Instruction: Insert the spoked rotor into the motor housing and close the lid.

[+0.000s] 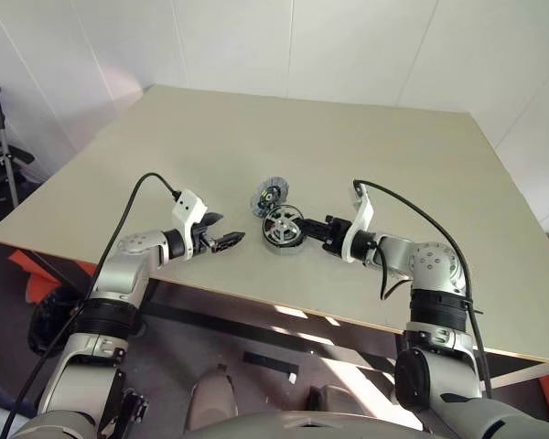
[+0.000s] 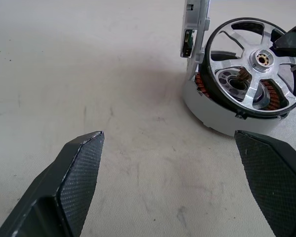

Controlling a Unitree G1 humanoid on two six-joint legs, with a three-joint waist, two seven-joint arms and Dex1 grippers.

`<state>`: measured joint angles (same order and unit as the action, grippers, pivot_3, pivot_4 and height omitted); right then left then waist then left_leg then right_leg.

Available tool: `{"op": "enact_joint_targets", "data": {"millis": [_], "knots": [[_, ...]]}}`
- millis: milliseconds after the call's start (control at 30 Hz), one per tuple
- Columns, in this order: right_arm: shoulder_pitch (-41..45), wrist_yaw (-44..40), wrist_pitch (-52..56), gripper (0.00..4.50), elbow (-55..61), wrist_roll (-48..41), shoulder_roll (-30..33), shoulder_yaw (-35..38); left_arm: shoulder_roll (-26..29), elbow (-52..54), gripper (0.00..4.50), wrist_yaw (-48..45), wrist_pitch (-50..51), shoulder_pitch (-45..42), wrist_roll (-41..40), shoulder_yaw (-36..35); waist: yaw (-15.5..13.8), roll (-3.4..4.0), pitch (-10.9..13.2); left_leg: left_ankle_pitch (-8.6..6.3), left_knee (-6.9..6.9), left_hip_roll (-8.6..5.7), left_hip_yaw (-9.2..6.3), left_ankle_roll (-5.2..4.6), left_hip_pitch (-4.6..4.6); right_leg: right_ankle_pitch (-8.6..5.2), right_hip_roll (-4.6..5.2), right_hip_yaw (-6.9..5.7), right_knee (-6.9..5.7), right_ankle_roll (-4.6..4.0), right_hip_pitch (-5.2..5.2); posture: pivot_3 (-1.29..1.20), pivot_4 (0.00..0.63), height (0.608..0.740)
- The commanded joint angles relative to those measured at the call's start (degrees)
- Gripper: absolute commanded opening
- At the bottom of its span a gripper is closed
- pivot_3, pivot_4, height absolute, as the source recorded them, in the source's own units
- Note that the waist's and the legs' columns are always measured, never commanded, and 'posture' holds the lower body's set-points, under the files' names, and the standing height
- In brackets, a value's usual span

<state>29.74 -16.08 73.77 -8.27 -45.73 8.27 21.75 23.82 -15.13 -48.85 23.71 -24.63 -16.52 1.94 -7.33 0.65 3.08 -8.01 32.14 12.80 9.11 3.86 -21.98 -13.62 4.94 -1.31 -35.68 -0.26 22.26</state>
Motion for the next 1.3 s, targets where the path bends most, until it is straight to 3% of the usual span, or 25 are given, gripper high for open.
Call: {"op": "enact_joint_targets", "data": {"millis": [33, 567, 667, 1100, 1200, 1300], "knots": [[1.6, -0.1, -1.1, 0.30, 0.3, -0.7, -0.6, -0.2, 0.6, 2.0, 4.50, -0.1, -0.5, -0.7, -0.1, -0.5, 0.0, 0.00, 0.0, 0.00, 0.00, 0.00, 0.00, 0.00, 0.00, 0.00, 0.00, 0.00, 0.00, 0.00, 0.00, 0.00, 0.000, 0.740], [2.5, -1.1, -4.4, 0.30, -3.6, 1.3, 0.0, -1.9, 0.5, 2.1, 4.50, 0.2, -0.5, -0.7, -0.1, -0.6, 0.2, 0.00, 0.0, 0.02, 0.00, 0.01, 0.00, 0.04, 0.07, 0.00, -0.01, 0.01, -0.04, 0.01, -0.01, 0.00, 0.000, 0.740], [2.4, -1.2, -5.2, 1.28, -3.3, 1.9, 0.2, -2.5, 0.5, 2.0, 4.50, 0.2, -0.6, -0.7, -0.1, -0.6, 0.2, 0.00, 0.0, 0.03, 0.00, 0.01, 0.00, 0.05, 0.07, 0.00, -0.01, 0.01, -0.04, 0.01, -0.02, 0.00, 0.000, 0.740], [1.5, -4.4, -7.2, 1.28, -0.5, 1.4, 1.3, -3.9, 0.6, 1.5, 4.50, 0.0, -0.9, -1.0, 0.0, -0.5, 0.1, 0.00, 0.0, 0.02, -0.02, 0.00, 0.00, 0.04, 0.03, 0.00, 0.00, 0.01, -0.01, 0.01, -0.01, 0.00, 0.000, 0.740], [1.4, -4.5, -8.0, 1.82, -0.1, 2.2, 1.5, -4.3, 0.5, 1.5, 4.50, 0.1, -0.9, -1.1, 0.1, -0.5, 0.1, 0.00, 0.0, 0.02, -0.02, 0.00, 0.00, 0.04, 0.03, 0.00, 0.00, 0.01, -0.01, 0.01, 0.00, 0.00, 0.000, 0.740], [1.4, -3.7, -9.3, 2.80, -0.3, 3.8, 1.8, -5.3, 0.5, 1.2, 4.50, 0.0, -1.0, -1.3, 0.1, -0.5, 0.1, 0.00, 0.0, 0.02, -0.03, 0.00, 0.00, 0.04, 0.02, 0.00, -0.01, 0.00, 0.00, 0.00, 0.00, 0.00, 0.000, 0.740]]}}
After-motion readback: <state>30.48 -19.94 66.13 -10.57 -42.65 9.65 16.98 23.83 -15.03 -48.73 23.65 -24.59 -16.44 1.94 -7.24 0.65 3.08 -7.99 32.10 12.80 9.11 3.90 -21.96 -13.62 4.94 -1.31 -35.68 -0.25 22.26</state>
